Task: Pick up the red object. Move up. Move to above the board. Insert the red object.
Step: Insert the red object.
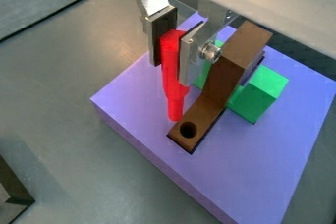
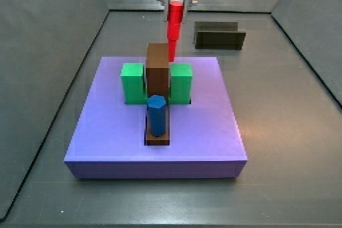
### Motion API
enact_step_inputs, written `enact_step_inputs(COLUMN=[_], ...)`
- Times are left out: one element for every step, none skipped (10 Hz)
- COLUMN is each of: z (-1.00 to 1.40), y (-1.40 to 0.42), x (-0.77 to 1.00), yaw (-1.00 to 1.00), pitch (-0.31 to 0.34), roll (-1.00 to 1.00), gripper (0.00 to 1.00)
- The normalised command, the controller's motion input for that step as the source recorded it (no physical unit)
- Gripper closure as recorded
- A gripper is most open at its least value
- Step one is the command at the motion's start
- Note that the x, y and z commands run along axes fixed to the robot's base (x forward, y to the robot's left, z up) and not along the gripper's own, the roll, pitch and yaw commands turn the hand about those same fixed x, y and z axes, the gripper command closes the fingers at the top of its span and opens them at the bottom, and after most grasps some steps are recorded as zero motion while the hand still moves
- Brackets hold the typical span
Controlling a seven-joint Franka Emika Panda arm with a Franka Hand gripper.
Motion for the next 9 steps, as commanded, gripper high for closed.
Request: enact_step_inputs(z=[0.0, 0.0, -0.01, -0.17, -0.14, -0.15, -0.19, -0.06, 0.01], y=[0.0, 0.0, 0.0, 0.0, 0.0, 0.0, 0.0, 0.0, 0.0], x=[-0.28, -0.23, -0.01, 0.19, 0.18, 0.17, 0.0, -0.1, -0.12], yaw=[0.0, 0.0, 0.0, 0.0, 0.0, 0.0, 0.0, 0.0, -0.01], pitch=[-0.056, -0.044, 0.0, 0.0, 0.0, 0.0, 0.0, -0.026, 0.0], roll=[0.0, 0.0, -0.02, 0.0, 0.0, 0.0, 0.0, -0.04, -0.02], gripper=[1.0, 1.0, 1.0, 1.0, 1.0, 1.0, 1.0, 1.0, 1.0])
